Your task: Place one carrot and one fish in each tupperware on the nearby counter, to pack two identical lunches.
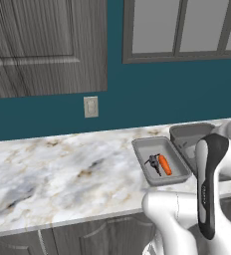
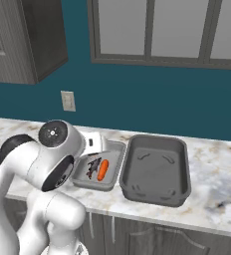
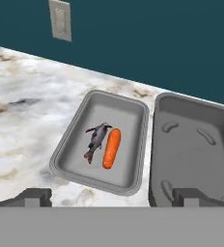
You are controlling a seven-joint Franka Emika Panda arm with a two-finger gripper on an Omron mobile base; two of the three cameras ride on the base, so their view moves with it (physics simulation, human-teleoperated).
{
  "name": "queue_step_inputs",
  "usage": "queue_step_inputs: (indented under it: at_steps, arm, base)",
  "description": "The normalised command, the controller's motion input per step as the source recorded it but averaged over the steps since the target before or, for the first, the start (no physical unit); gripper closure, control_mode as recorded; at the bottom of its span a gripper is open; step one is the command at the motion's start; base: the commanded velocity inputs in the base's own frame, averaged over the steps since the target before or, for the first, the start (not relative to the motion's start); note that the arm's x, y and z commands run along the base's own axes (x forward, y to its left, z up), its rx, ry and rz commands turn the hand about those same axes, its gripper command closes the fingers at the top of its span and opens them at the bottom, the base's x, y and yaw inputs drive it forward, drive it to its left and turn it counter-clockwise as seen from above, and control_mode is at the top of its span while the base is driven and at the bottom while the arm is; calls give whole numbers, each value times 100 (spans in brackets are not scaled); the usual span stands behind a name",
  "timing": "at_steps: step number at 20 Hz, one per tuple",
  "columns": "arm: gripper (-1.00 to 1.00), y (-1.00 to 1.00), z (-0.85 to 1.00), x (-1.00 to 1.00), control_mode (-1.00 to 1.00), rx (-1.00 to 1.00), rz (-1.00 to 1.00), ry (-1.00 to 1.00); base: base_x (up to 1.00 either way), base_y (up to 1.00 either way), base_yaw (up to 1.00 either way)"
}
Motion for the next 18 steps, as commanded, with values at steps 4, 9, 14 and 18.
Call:
queue_step_inputs:
  at_steps: [4,9,14,18]
  arm:
    - [-100,21,26,-77,-100,-14,-5,0]
    - [-100,2,-4,-60,100,-5,-7,-1]
    - [-100,0,0,0,100,0,0,0]
    - [-100,0,0,0,100,0,0,0]
  base:
    - [0,0,0]
    - [-40,0,-5]
    - [-100,-8,-12]
    - [-77,-54,-12]
